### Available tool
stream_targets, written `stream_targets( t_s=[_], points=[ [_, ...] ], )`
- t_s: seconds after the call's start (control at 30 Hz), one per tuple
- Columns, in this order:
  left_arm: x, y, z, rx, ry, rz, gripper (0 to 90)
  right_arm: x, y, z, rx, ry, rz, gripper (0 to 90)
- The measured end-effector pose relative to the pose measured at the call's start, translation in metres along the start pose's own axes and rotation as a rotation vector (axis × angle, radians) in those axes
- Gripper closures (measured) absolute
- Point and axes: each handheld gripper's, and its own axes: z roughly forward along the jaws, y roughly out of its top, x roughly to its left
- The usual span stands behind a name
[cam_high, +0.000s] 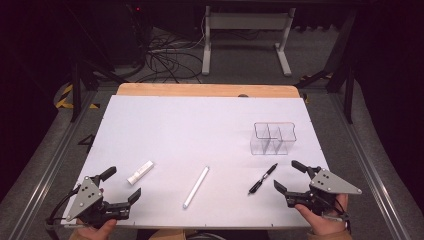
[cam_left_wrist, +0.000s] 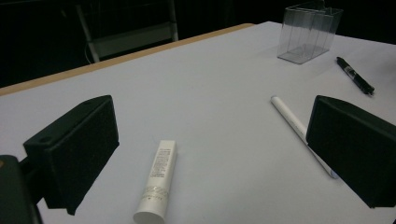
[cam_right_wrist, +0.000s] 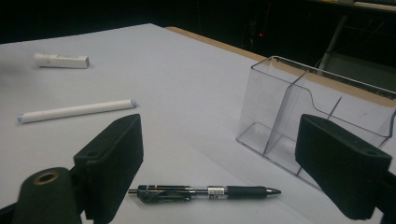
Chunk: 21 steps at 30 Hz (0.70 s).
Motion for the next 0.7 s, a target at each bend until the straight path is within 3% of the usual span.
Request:
stream_targets(
  t_s=[0.7],
  points=[
    [0.0004, -0.0002, 0.0004, -0.001, 0.006, 0.001, 3.2, 0.0029, 0.0030, 0.0014, 0.003, 0.004, -0.035, 16.0]
  ],
)
